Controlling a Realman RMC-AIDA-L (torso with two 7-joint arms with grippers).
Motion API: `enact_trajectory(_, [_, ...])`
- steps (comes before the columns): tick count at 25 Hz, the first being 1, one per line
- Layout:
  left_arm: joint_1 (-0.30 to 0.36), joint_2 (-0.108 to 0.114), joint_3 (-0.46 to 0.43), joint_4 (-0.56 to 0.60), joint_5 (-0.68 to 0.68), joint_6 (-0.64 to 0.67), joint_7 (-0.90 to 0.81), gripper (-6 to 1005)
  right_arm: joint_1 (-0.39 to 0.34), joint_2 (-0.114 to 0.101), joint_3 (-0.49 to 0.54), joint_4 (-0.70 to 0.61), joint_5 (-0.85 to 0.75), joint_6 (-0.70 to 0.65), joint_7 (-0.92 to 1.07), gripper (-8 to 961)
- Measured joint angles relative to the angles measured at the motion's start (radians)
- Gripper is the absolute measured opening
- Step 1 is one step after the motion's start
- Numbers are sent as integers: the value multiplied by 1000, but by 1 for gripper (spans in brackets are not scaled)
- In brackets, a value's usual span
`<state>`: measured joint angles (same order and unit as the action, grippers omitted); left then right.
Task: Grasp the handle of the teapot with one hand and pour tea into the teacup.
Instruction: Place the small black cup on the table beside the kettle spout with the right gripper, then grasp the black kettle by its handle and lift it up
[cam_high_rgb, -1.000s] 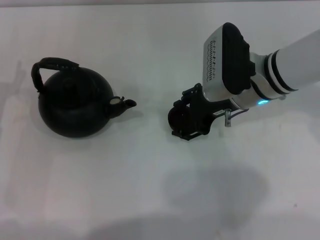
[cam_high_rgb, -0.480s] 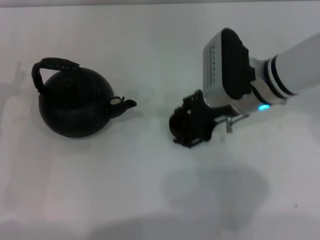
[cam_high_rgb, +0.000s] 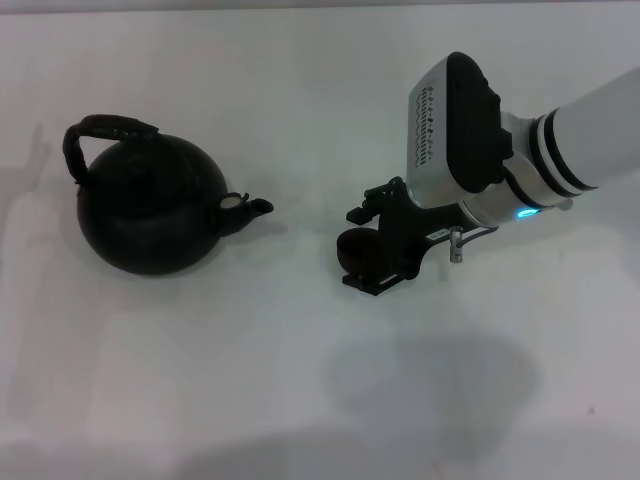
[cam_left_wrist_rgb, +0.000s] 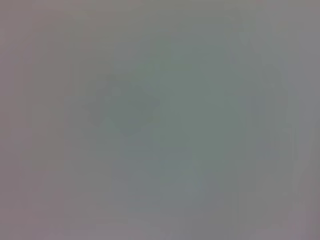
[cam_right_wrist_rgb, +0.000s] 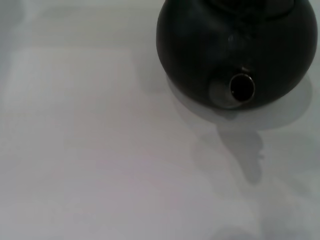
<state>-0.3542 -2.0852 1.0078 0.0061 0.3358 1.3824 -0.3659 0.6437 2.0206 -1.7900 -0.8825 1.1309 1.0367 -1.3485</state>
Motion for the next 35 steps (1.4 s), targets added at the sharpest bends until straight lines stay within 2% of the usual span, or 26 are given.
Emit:
enact_trajectory(20, [0,1,0,-3,4,14,2,885,1,-3,32,-21,7,62,13,850])
enact_trajectory(27, [0,1,0,-3,11,14,2,884,-3,-4,116,-38,7,142,12,850])
enact_trajectory(32, [0,1,0,-6,11,16,3,884,-39,-8,152,-99,2,171,11,850])
enact_trajectory(35, [18,1,0,-2,11,74,4,883,-77,-9,183,-162,-3,170,7,850])
